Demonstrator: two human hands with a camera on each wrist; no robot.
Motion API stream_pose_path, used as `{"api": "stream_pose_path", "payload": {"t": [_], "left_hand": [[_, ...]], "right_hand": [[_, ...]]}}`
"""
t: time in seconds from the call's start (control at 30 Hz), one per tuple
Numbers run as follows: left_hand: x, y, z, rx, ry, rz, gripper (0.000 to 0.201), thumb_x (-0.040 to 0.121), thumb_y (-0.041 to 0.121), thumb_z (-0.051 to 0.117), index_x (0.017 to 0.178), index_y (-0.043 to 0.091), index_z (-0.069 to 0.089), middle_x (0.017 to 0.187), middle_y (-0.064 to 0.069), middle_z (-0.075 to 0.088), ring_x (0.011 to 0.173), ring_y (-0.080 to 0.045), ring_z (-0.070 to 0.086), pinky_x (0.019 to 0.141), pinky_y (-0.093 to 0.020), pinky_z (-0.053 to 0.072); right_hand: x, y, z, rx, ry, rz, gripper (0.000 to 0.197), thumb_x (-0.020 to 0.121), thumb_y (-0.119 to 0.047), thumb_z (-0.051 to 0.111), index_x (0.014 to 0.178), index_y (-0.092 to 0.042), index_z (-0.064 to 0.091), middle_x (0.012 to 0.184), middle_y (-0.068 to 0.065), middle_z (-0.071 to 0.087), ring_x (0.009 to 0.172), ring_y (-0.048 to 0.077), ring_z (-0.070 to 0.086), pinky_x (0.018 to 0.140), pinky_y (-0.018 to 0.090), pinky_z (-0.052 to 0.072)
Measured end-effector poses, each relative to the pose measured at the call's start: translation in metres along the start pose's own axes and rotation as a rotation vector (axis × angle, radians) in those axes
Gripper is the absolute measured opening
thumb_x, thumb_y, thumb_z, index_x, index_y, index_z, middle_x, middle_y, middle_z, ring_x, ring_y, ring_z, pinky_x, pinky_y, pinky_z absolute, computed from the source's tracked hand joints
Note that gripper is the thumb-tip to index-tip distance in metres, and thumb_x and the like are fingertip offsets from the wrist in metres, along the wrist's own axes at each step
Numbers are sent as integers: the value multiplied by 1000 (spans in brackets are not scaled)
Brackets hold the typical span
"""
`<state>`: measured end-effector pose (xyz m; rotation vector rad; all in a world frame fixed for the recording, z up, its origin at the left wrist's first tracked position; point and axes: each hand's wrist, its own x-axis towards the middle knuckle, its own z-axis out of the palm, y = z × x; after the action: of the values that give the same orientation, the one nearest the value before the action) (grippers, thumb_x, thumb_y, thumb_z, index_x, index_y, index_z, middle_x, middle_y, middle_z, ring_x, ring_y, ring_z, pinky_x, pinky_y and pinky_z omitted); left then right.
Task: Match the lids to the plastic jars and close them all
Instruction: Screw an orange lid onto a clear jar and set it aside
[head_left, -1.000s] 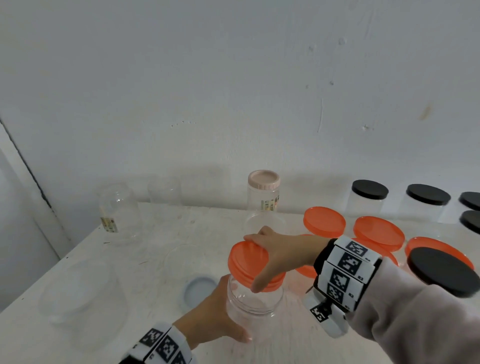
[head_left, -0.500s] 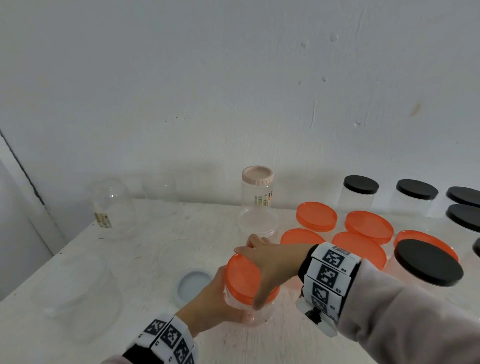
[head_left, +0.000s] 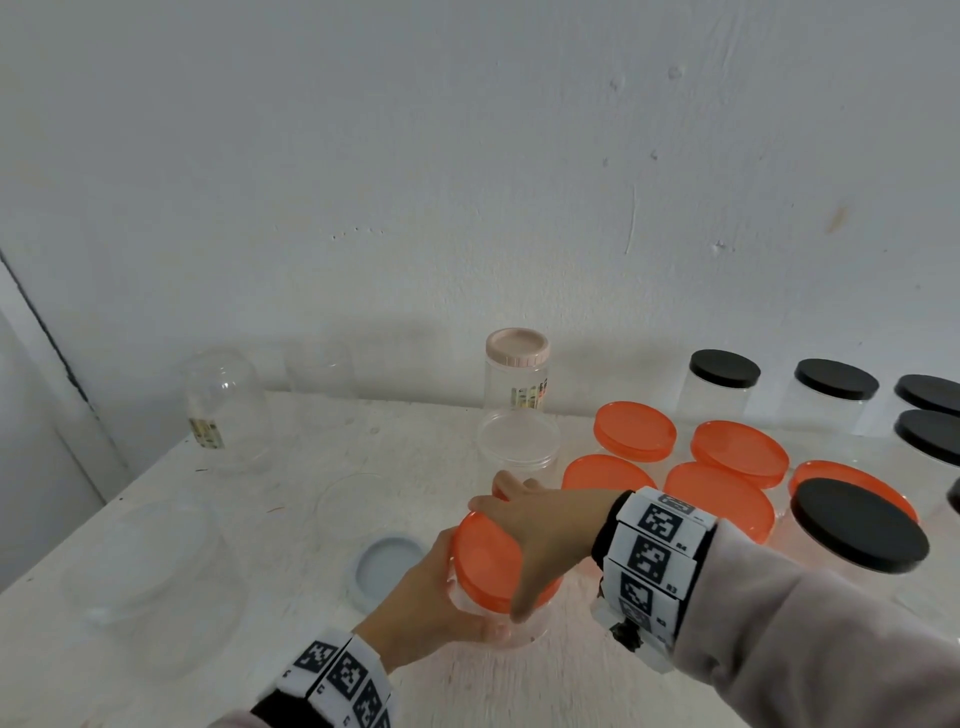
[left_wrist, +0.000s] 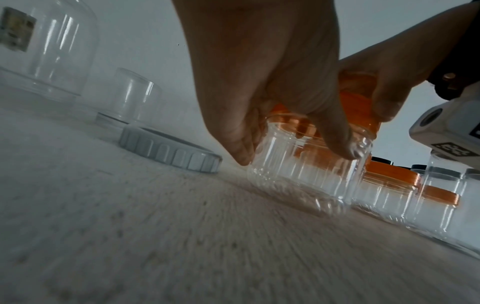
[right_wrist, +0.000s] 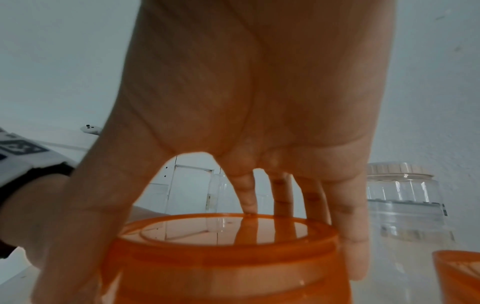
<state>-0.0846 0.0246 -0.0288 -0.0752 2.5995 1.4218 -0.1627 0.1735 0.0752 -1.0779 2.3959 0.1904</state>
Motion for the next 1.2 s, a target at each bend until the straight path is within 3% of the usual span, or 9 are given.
{"api": "stream_pose_path", "payload": {"t": [0.17, 0.3, 0.43, 0.57, 0.73, 0.93, 1.03, 1.2], "left_hand": [[2, -2, 4, 8, 29, 6, 106, 61, 40, 88, 140, 33, 17, 133, 14, 44, 119, -7, 47, 103, -27, 44], [4, -3, 5, 17, 33, 4, 106, 61, 42, 87, 139, 36, 15, 124, 20, 42, 113, -3, 47, 96, -19, 43], [2, -6, 4, -109, 13, 36, 107, 52, 41, 91, 135, 38, 23, 126, 20, 48, 116, -4, 51, 100, -26, 47], [0, -7, 4, -171, 12, 50, 111, 39, 51, 89, 131, 40, 28, 127, 14, 52, 117, -9, 54, 101, -31, 48], [-1, -6, 3, -168, 5, 44, 112, 37, 55, 88, 131, 40, 30, 127, 13, 54, 117, -11, 55, 100, -35, 49], [-3, -1, 3, -154, 14, 40, 114, 37, 57, 85, 134, 36, 30, 129, 12, 52, 119, -13, 53, 101, -38, 48], [-3, -1, 3, -144, 22, 23, 117, 36, 58, 84, 136, 35, 29, 130, 12, 51, 121, -14, 52, 100, -39, 49], [-2, -5, 2, -178, -7, 41, 113, 35, 56, 89, 130, 39, 30, 129, 14, 50, 120, -10, 52, 102, -35, 48]], "right_hand": [[2, 1, -3, 10, -17, -11, 110, 64, -44, 84, 147, -33, 13, 136, -6, 20, 129, 24, 30, 95, 51, 46], [2, 2, -2, 24, -5, -26, 111, 63, -47, 84, 147, -32, 14, 135, -7, 21, 127, 23, 31, 94, 50, 47], [2, 4, 3, -6, 44, -33, 108, 61, -58, 80, 145, -30, 17, 131, -4, 26, 120, 23, 36, 90, 48, 49], [5, 1, 10, -6, 105, -34, 103, 62, -63, 77, 141, -27, 21, 126, -1, 31, 109, 21, 36, 81, 41, 47], [5, 1, 16, 13, 159, -31, 100, 61, -66, 74, 137, -27, 24, 122, 0, 33, 100, 19, 32, 73, 36, 42], [2, -1, 24, 35, 220, 53, 100, 62, -75, 68, 138, -24, 26, 123, 2, 35, 110, 28, 41, 79, 37, 42], [1, -5, 29, 65, 240, 110, 104, 62, -80, 62, 143, -26, 23, 130, 6, 34, 116, 35, 39, 86, 43, 43], [-1, -4, 16, 82, 69, 103, 111, 62, -76, 68, 148, -37, 8, 143, 3, 24, 129, 35, 31, 96, 52, 43]]}}
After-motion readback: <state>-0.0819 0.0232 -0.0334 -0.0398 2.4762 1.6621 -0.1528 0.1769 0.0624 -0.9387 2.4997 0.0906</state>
